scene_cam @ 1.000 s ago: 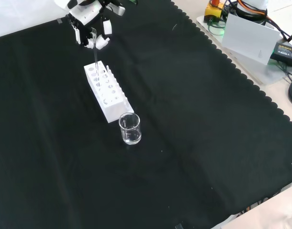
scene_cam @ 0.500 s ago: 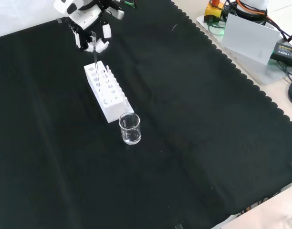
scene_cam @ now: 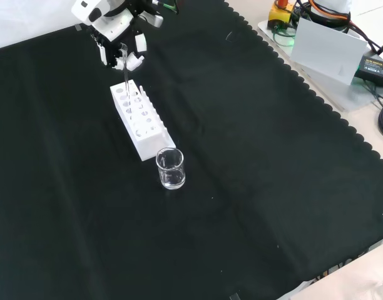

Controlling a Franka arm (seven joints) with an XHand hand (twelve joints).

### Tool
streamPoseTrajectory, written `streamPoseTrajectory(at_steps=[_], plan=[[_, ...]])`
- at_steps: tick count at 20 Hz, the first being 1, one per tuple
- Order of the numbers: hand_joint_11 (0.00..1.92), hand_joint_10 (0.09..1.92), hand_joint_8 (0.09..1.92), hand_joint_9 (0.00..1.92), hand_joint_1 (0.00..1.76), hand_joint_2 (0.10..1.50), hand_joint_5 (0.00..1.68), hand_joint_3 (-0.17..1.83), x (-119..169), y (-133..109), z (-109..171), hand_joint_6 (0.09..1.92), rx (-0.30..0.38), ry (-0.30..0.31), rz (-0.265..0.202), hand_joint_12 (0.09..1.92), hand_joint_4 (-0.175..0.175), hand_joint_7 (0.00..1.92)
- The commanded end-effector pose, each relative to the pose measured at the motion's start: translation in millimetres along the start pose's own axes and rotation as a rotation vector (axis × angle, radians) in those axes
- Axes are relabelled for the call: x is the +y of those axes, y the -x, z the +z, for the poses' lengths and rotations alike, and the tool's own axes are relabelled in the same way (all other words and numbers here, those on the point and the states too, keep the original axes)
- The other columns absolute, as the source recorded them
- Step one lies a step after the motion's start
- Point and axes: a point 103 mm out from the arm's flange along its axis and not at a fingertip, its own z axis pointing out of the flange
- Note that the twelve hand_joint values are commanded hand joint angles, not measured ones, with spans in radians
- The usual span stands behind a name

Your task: Put the glass rod back on the white test tube rack.

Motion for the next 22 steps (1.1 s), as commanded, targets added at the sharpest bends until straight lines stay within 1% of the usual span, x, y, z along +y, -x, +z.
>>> streamPoseTrajectory(at_steps=[1, 8, 13, 22], plan=[[1.72, 0.31, 0.63, 1.87, 1.19, 0.52, 1.18, 1.02, 0.8, -0.2, -1.8, 1.02, 0.001, 0.003, -0.003, 0.82, -0.175, 1.65], [1.72, 0.31, 0.63, 1.87, 1.19, 0.52, 1.18, 1.02, 7.1, -7.4, -2.9, 1.02, -0.006, -0.002, -0.010, 0.82, -0.175, 1.65], [1.72, 0.31, 0.63, 1.87, 1.19, 0.52, 1.18, 1.02, 8.8, -7.8, -0.2, 1.02, 0.000, -0.008, -0.011, 0.82, -0.175, 1.65], [1.73, 0.31, 0.63, 1.87, 1.19, 0.52, 1.18, 1.02, 9.8, -4.3, 4.1, 1.02, 0.011, -0.038, -0.004, 0.82, -0.175, 1.65]])
